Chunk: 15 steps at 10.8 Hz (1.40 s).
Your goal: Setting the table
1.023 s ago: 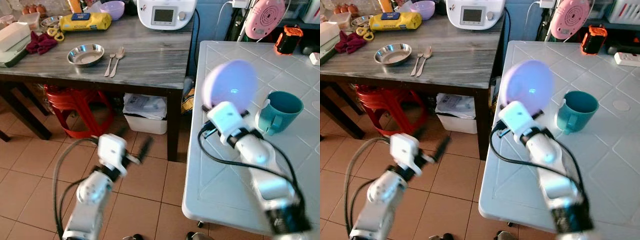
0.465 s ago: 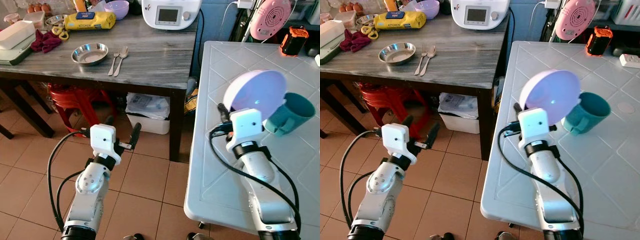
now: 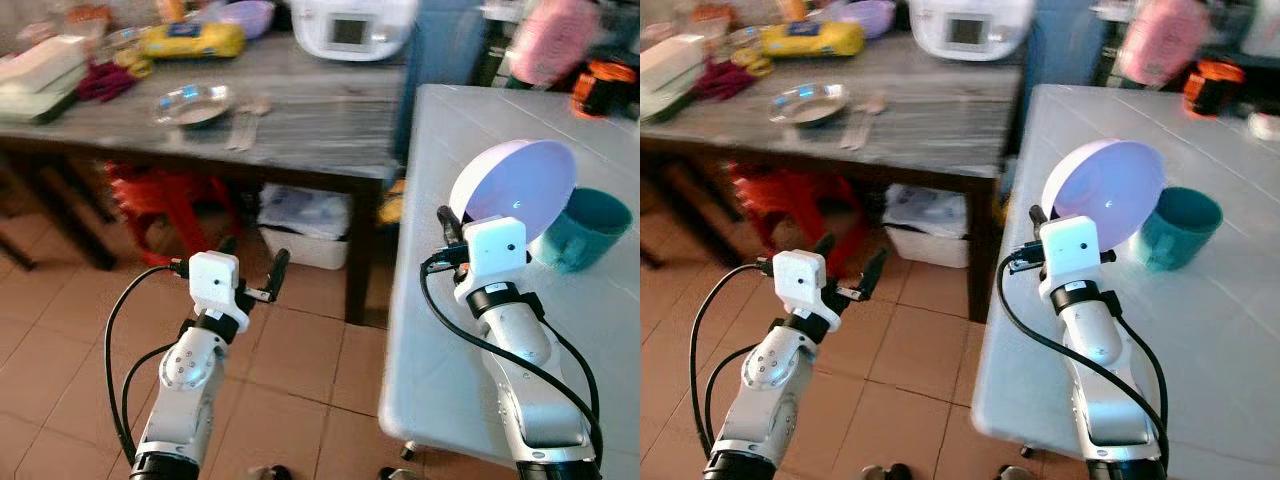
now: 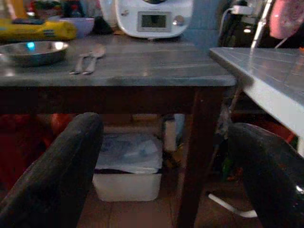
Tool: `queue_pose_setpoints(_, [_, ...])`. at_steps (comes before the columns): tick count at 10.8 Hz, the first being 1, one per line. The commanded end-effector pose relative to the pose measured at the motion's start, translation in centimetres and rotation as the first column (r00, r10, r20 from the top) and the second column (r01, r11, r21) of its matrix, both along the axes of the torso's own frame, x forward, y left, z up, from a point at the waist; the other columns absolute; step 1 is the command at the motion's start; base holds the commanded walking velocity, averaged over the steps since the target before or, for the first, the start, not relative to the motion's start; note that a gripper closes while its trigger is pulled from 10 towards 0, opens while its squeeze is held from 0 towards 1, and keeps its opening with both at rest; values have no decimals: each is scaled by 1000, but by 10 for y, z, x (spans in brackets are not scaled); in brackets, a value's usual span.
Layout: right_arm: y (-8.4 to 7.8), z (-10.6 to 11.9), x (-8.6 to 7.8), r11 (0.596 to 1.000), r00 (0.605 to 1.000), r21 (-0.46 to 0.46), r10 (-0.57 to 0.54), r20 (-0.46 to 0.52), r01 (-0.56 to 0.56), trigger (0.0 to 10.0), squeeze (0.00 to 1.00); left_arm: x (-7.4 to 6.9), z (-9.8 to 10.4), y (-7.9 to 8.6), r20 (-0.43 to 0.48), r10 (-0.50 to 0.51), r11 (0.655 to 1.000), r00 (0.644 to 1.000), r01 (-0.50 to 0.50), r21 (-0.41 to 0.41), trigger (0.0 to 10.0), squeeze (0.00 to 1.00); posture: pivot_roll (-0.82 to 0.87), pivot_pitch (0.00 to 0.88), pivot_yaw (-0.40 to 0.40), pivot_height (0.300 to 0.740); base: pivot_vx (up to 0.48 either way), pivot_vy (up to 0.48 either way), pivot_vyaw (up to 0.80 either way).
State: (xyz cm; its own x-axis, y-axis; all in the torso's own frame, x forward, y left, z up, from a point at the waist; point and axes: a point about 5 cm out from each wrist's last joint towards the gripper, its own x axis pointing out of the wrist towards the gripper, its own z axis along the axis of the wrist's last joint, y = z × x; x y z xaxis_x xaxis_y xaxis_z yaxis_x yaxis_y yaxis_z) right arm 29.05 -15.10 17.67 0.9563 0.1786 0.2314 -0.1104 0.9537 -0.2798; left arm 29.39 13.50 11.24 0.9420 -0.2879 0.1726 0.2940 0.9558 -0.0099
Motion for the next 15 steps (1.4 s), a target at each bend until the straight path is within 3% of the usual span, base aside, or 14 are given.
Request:
queue_pose_setpoints(1, [8, 7, 2, 999, 998, -20, 33, 45, -32, 10000, 0, -1, -3, 3, -6, 17, 1000, 1000, -17, 14, 10000, 0, -142, 138, 66, 740, 0, 330, 0])
queue_pose_setpoints(3, [11, 16, 9, 999, 996, -22, 47, 77, -45, 10000, 0, -1, -3, 3, -4, 17, 1000, 1000, -16, 15, 10000, 0, -138, 139, 66, 740, 0, 354, 0])
queue_pose_setpoints(7, [11, 10, 4, 999, 997, -6, 41, 62, -41, 10000, 0, -1, -3, 3, -6, 9, 1000, 1000, -9, 17, 10000, 0, -141, 144, 69, 740, 0, 388, 0])
queue_pose_setpoints(9, [13, 9, 3, 999, 998, 0, 40, 57, -40, 10000, 0, 0, -3, 0, -5, 3, 1000, 1000, -3, 17, 10000, 0, -143, 144, 70, 740, 0, 392, -694])
queue_pose_setpoints(15, [16, 5, 2, 999, 998, 16, 48, 38, -48, 10000, 0, 1, -4, -9, -2, 5, 1000, 1000, -5, 0, 10000, 0, -147, 140, 66, 740, 0, 413, -133])
